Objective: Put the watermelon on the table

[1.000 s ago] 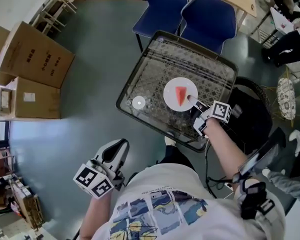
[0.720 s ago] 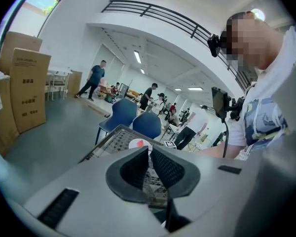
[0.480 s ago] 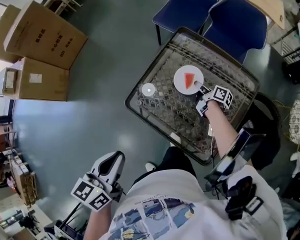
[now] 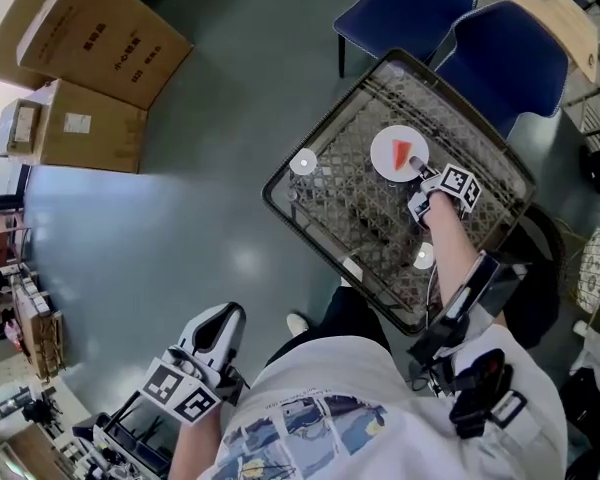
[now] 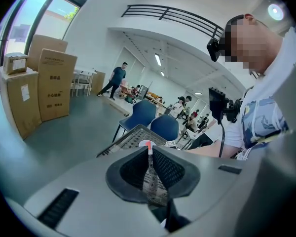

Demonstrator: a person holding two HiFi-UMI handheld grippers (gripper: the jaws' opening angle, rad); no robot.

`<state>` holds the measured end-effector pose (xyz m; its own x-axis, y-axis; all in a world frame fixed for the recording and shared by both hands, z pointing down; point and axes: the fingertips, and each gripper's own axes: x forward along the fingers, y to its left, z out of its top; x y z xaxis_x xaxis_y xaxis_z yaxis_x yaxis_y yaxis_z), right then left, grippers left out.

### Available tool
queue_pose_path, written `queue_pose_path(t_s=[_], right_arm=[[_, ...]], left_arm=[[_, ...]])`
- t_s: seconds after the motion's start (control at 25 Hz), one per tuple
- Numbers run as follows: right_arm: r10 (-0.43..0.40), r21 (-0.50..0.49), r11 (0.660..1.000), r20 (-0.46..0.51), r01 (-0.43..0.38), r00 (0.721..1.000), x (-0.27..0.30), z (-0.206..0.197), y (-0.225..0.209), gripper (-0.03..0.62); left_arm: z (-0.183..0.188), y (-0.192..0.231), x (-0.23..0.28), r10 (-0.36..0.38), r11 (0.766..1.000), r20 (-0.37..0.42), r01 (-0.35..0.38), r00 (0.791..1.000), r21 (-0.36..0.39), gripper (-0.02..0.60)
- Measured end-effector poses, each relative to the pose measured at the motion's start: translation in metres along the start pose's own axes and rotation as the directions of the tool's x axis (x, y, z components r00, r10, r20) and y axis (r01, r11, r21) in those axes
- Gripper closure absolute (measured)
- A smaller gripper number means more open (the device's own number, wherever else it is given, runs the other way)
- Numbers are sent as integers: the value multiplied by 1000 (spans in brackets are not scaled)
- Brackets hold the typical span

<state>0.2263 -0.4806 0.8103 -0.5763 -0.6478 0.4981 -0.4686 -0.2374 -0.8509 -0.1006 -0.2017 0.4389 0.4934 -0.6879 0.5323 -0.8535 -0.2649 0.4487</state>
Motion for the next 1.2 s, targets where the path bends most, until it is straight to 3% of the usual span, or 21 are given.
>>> queue_pose_path(t_s=[0.16,0.32,0.64,1.2], right_arm=[[-96,-57,994,-16,95,995,3,3,-4,568],[-204,-172,965,-28,196,979,7,6,-3,534],[-418,-390,841,-29,375,908,7,11,-4,467],[-535,-560,685,50,467,844,11,11,-4,430]], left_arm=[[1,2,-1,1,1000,7,-1,1000,-11,548],[2,6,1,0,1000,15,0,1000,-18,548],[1,3,3,10,1000,20,-10,1000,-2,548],[-1,10,-3,12,1000,29,-12,1000,5,549]])
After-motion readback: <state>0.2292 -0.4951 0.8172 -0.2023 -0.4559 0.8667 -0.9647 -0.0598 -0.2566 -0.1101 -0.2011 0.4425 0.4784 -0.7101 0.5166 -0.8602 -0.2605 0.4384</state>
